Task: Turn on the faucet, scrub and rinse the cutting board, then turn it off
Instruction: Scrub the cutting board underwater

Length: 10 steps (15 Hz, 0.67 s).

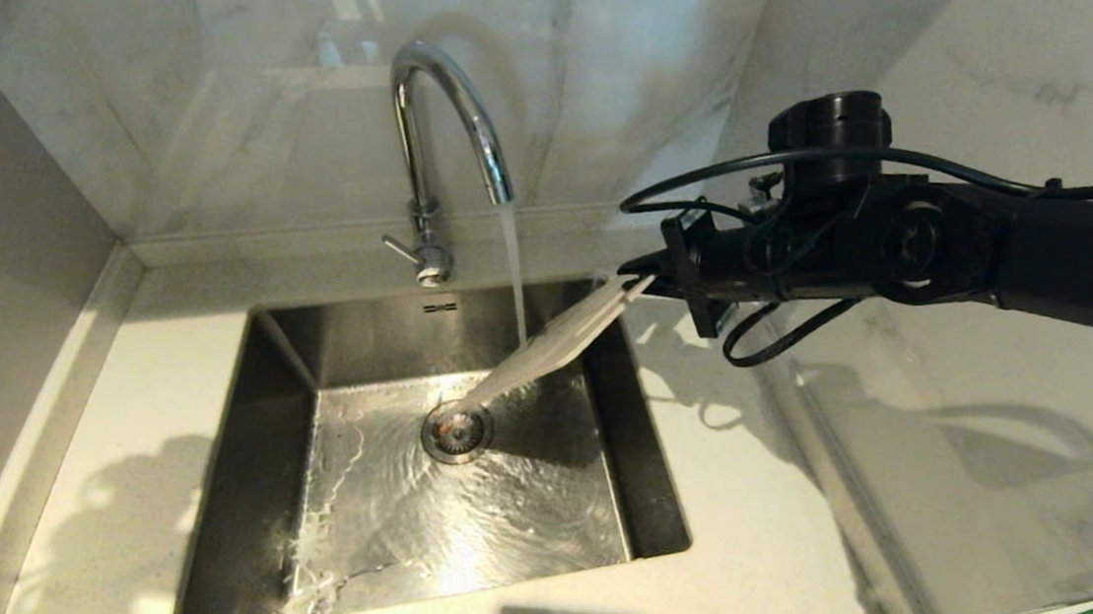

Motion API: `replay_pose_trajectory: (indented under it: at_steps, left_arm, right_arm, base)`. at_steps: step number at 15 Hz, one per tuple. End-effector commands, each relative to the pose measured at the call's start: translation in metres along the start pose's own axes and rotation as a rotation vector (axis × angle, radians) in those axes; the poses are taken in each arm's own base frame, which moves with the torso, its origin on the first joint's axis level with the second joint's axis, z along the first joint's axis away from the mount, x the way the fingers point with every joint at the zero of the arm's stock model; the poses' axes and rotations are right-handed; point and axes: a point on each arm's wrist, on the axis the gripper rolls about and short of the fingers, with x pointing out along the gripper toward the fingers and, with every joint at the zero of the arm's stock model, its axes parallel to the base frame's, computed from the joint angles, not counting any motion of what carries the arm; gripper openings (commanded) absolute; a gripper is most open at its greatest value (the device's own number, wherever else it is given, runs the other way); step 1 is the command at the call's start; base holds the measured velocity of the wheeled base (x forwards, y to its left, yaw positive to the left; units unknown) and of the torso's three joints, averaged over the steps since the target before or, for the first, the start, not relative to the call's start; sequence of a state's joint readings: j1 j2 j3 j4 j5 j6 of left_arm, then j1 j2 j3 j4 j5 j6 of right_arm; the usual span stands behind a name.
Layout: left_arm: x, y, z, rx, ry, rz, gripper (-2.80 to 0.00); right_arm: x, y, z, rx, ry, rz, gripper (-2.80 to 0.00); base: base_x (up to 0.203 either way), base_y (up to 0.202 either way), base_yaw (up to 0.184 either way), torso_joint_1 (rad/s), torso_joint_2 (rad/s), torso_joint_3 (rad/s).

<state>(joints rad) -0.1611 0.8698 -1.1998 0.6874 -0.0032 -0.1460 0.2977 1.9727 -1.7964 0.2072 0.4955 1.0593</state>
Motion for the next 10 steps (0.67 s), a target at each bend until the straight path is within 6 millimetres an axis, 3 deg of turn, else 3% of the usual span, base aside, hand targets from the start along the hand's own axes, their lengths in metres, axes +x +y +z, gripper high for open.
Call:
replay_pose_trajectory:
  at_steps: [1, 6, 10]
  left_arm:
    - [0.005, 0.0, 0.001, -0.001, 0.015, -0.001, -2.8]
    - [0.007, -0.001, 0.002, -0.001, 0.019, -0.005, -2.8]
    - [0.008, -0.001, 0.002, 0.001, 0.019, -0.005, -2.8]
  right_arm:
    - [-0.038, 0.029, -0.008, -0.032, -0.027, 0.056, -2.8]
    - [-0.132, 0.061, -0.047, -0.207, -0.008, -0.007, -2.8]
    - [-0.17, 0.058, -0.068, -0.224, -0.056, -0.159, -2.8]
  base:
    - [0.0, 0.0, 0.0, 0.0, 0.0, 0.0]
    - [0.0, 0.0, 0.0, 0.0, 0.0, 0.0]
    - [0.0, 0.0, 0.0, 0.0, 0.0, 0.0]
